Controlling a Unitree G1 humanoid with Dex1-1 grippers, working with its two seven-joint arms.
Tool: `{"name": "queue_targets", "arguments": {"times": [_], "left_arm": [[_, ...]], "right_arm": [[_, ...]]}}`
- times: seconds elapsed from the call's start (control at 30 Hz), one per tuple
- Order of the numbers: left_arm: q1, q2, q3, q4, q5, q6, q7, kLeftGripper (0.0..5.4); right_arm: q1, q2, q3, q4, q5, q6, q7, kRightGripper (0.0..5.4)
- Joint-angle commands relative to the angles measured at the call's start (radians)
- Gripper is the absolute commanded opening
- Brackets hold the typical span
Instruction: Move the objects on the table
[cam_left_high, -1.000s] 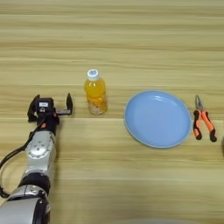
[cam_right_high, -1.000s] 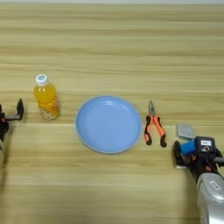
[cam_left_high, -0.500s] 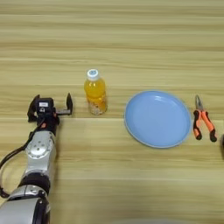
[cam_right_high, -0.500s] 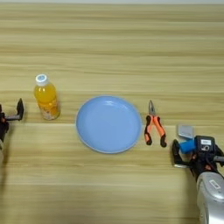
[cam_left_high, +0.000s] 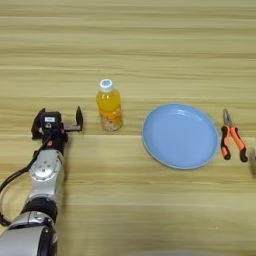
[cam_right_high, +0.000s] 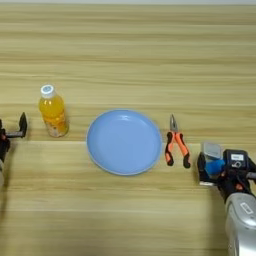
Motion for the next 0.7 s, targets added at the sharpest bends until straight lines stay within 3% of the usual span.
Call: {"name": "queue_targets", "arguments": {"times": [0.03, 0.37, 0.7], "left_arm": [[-0.010, 0.007, 0.001, 0.005, 0.006, -0.003, 0.000, 5.40], [-0.011, 0.009, 0.003, 0.006, 0.004, -0.002, -0.001, 5.40], [-0.012, 0.011, 0.004, 0.007, 0.003, -0.003, -0.002, 5.40]], "right_arm": [[0.011, 0.010, 0.014, -0.036, -0.007, -0.046, -0.007, 5.37], [0.025, 0.021, 0.116, -0.081, -0.054, -0.102, 0.006, 5.37], [-0.010, 0.021, 0.200, -0.022, -0.109, -0.114, -0.004, 5.37]]}}
